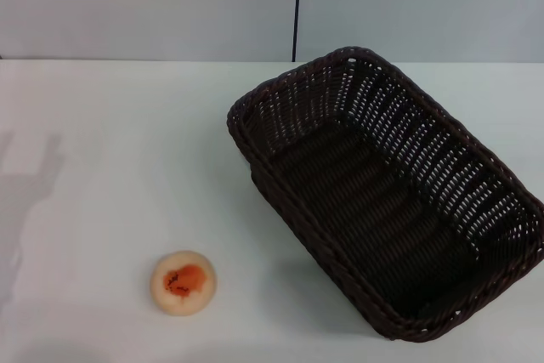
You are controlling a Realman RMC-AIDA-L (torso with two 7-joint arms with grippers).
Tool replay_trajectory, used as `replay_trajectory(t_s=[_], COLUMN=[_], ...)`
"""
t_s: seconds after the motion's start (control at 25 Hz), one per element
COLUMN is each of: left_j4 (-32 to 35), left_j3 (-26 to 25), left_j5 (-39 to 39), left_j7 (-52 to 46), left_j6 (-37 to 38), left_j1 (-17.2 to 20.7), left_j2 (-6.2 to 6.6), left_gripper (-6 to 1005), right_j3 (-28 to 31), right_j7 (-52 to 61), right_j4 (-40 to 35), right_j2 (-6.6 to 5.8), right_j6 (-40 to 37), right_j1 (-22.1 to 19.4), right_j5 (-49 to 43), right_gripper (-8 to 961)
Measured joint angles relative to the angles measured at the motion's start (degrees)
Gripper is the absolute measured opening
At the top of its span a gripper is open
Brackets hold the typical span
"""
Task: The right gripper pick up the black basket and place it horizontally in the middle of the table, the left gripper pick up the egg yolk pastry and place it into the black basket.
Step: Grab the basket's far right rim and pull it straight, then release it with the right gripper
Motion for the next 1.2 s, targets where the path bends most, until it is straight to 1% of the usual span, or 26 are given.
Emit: replay_trajectory(t_s=[0.44, 0.48, 0.52, 0.56, 0.6, 0.64, 0.68, 0.72, 0.76, 0.8, 0.84, 0.88, 0.92, 0.96, 1.0, 1.04, 1.08, 1.12, 1.16, 1.2], left_j4=[0.0, 0.0, 0.0, 0.0, 0.0, 0.0, 0.0, 0.08, 0.08, 0.11, 0.13, 0.13, 0.17, 0.17, 0.17, 0.17, 0.17, 0.18, 0.2, 0.2], left_j3=[0.0, 0.0, -0.02, -0.02, -0.03, -0.06, -0.07, -0.11, -0.11, -0.13, -0.15, -0.15, -0.22, -0.22, -0.22, -0.18, -0.18, -0.12, -0.09, -0.09], left_j5=[0.0, -0.01, -0.06, -0.06, -0.08, -0.17, -0.2, -0.29, -0.29, -0.31, -0.32, -0.32, -0.35, -0.35, -0.36, -0.36, -0.36, -0.36, -0.36, -0.36], left_j7=[0.0, 0.0, 0.01, 0.01, 0.01, 0.01, 0.01, 0.01, 0.01, 0.01, 0.01, 0.01, 0.01, 0.01, 0.01, 0.01, 0.01, 0.01, 0.01, 0.01], left_j6=[0.42, 0.42, 0.43, 0.43, 0.43, 0.43, 0.42, 0.42, 0.42, 0.42, 0.42, 0.42, 0.36, 0.36, 0.31, 0.26, 0.26, 0.22, 0.21, 0.21], left_j1=[0.09, 0.1, 0.11, 0.11, 0.11, 0.12, 0.12, 0.13, 0.13, 0.13, 0.13, 0.13, 0.01, 0.01, -0.05, -0.08, -0.08, -0.12, -0.13, -0.13], left_j2=[0.0, 0.02, 0.04, 0.04, 0.05, 0.05, 0.06, 0.07, 0.07, 0.08, 0.08, 0.08, 0.08, 0.08, 0.08, 0.08, 0.08, 0.09, 0.09, 0.09], left_gripper=[841, 841, 841, 841, 841, 841, 841, 841, 840, 840, 840, 840, 840, 840, 840, 840, 840, 840, 840, 840], right_j3=[-0.15, -0.27, -0.95, -0.95, -2.61, -2.61, -4.06, -7.32, -7.32, -9.69, -13.09, -14.58, -15.75, -15.75, -17.72, -18.62, -18.62, -20.77, -20.77, -22.05], right_j7=[0.0, 0.11, 1.5, 1.5, 5.35, 5.35, 8.6, 15.66, 15.66, 20.36, 27.99, 31.68, 34.83, 34.83, 42.22, 45.92, 45.92, 53.99, 53.99, 58.14], right_j4=[-0.15, -0.51, -2.17, -2.17, -5.6, -5.6, -8.23, -14.33, -14.33, -18.84, -26.46, -30.43, -34.13, -34.13, -42.43, -46.59, -46.59, -54.16, -54.16, -58.24], right_j2=[-0.11, -0.23, -0.51, -0.51, -0.79, -0.79, -0.96, -1.18, -1.18, -1.21, -1.31, -1.35, -1.42, -1.42, -1.63, -1.81, -1.81, -2.27, -2.27, -2.65], right_j6=[0.02, 0.09, 0.19, 0.19, 0.22, 0.22, 0.19, -0.02, -0.02, -0.33, -1.58, -2.82, -4.15, -4.15, -7.8, -9.42, -9.42, -12.62, -12.62, -14.54], right_j1=[0.64, 0.78, 1.12, 1.12, 1.34, 1.34, 1.35, 1.39, 1.39, 1.34, 1.18, 1.08, 1.04, 1.04, 1.36, 1.8, 1.8, 3.06, 3.06, 4.05], right_j5=[-1.07, -2.27, -5.5, -5.5, -10.12, -10.12, -12.7, -17.67, -17.67, -20.8, -26.13, -28.88, -31.38, -31.38, -37.05, -39.9, -39.9, -46.17, -46.17, -49.7], right_gripper=[268, 268, 267, 267, 267, 268, 268, 268, 277, 287, 296, 305, 315, 324, 333, 343, 352, 362, 371, 380])
